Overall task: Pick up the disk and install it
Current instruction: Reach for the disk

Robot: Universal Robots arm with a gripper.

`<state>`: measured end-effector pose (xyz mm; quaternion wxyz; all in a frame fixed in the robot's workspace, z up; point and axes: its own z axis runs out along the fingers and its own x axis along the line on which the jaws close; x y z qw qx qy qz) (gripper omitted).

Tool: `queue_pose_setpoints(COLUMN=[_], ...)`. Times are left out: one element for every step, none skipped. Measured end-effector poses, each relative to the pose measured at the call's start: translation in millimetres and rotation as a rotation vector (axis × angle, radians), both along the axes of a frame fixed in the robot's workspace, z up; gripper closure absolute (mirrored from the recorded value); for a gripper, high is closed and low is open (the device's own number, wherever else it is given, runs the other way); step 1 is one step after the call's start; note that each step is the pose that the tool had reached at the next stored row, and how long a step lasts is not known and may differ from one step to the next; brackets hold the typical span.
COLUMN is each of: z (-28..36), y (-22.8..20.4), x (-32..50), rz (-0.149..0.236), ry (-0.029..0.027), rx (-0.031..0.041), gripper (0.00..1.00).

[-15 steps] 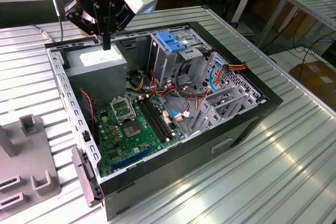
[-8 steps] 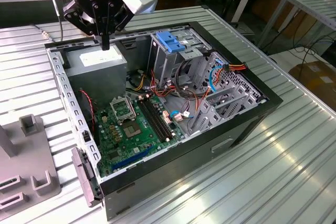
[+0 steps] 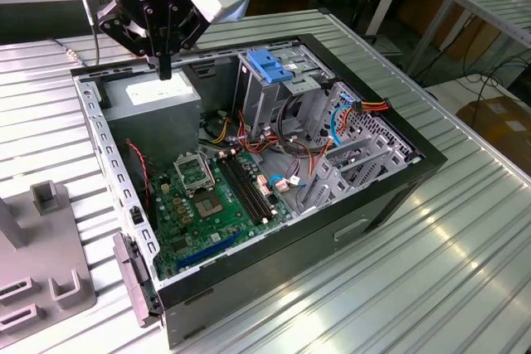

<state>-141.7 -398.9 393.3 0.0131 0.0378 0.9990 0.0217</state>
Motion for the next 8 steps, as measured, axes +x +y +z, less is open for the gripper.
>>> queue_pose_setpoints(z=[0.0, 0.0, 0.0, 0.0, 0.0, 0.0, 0.0, 0.0], y=[0.0, 0.0, 0.0, 0.0, 0.0, 0.0, 0.0, 0.0], x=[-0.3, -0.5, -0.7, -0.8, -1.0, -1.2, -1.4, -1.6], rz=[0.0, 0.0, 0.0, 0.0, 0.0, 0.0, 0.0, 0.0], ry=[0.0, 0.0, 0.0, 0.0, 0.0, 0.0, 0.0, 0.0], rx=[0.0, 0.0, 0.0, 0.0, 0.0, 0.0001, 0.0, 0.0], gripper=[0.89, 0.89, 0.89, 0.89, 0.89, 0.89, 0.89, 0.89])
